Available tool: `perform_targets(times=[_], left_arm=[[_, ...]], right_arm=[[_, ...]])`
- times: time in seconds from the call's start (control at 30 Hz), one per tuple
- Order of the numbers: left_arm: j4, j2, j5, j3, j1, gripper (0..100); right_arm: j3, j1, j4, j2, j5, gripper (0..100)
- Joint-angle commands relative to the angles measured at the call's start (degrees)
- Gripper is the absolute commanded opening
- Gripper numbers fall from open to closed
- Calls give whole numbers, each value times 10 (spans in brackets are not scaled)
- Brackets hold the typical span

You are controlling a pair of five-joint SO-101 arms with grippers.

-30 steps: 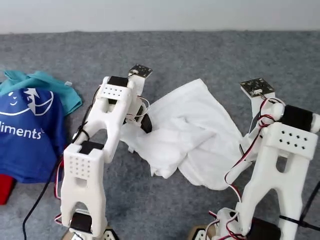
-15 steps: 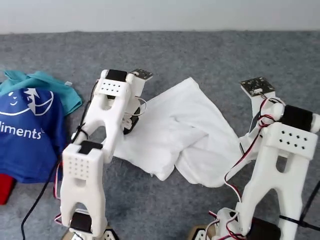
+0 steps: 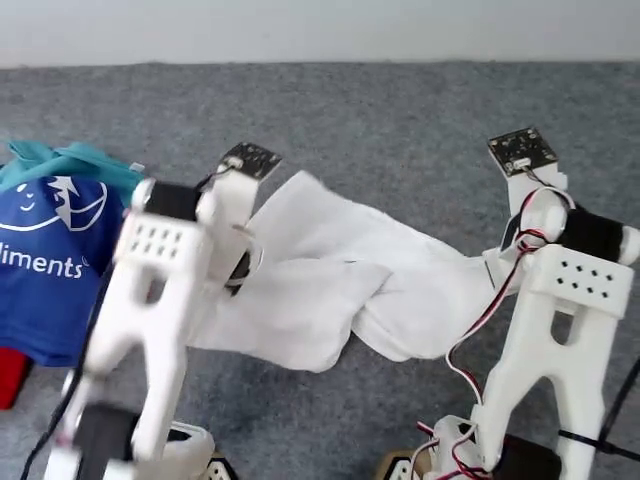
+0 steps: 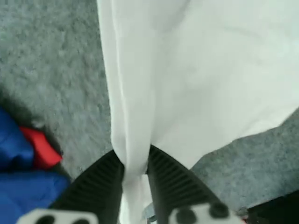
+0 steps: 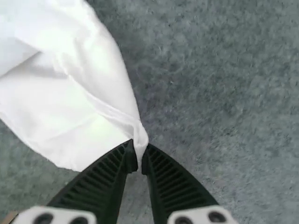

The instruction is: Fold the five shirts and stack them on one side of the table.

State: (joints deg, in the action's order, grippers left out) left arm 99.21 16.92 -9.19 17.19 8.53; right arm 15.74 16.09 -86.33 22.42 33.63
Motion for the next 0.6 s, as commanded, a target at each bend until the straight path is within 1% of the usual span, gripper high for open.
perform_targets(times=[0.0,0.13,0.27,0.3,0.4,0.5,0.57], left_arm=[[13,134,-6,50,-5,59],[13,264,-12,91,-4,101],[13,365,-18,100,-5,180],[13,378,-16,100,-8,201],[13,390,24,97,-11,226],[8,389,30,94,-10,227],[-14,389,30,94,-11,227]], right_arm=[[-4,-15,16,15,-5,10],[-4,-45,10,15,-7,10],[-4,-59,10,15,-7,10],[-4,-59,9,15,-7,10],[-3,-56,-5,15,-7,10],[-3,-58,-39,15,-8,10],[-3,-58,-52,16,-8,10]])
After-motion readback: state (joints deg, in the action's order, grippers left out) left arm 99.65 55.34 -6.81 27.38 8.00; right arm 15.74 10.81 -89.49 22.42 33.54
